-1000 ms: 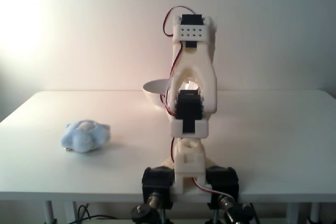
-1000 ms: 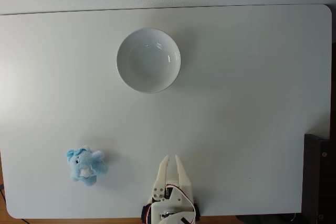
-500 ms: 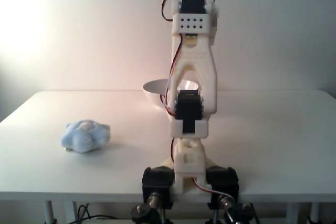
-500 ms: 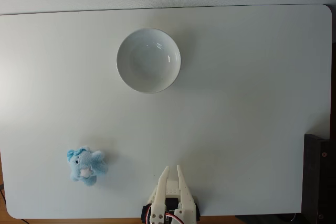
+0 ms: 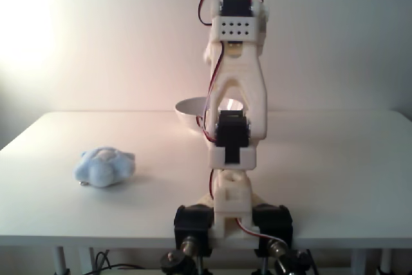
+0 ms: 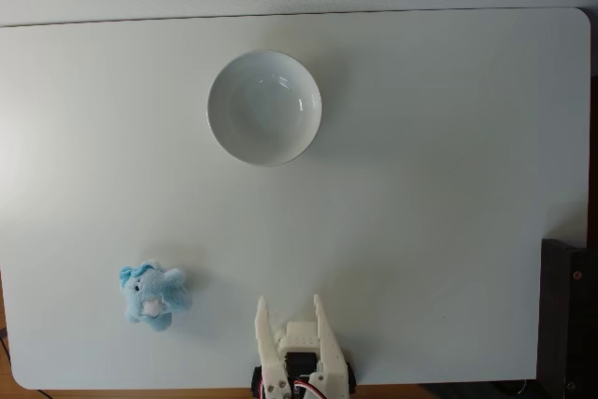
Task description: Grasp a skyblue doll and put it into the bowl.
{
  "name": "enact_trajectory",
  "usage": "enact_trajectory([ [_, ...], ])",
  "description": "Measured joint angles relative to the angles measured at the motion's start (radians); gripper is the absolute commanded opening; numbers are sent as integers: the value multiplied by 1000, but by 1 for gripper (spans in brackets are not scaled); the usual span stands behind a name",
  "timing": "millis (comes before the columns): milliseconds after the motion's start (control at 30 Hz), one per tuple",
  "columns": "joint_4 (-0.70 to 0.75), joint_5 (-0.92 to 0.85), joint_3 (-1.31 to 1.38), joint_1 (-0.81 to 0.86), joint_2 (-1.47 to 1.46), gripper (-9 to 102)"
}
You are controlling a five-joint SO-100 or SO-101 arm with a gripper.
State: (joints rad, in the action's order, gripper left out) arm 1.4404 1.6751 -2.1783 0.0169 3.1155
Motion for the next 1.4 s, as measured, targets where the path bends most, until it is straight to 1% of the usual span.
enact_trajectory([
  [67, 0, 0, 0, 2, 0, 69],
  [133, 0, 0, 0, 2, 0, 78],
  [233, 0, 0, 0, 2, 0, 84],
  [400, 0, 0, 0, -14, 0, 85],
  [633, -8, 0, 0, -193, 0, 85],
  [733, -51, 0, 0, -232, 0, 85],
  [1233, -270, 0, -12, -551, -3, 85],
  [1400, -364, 0, -12, -634, -123, 85],
])
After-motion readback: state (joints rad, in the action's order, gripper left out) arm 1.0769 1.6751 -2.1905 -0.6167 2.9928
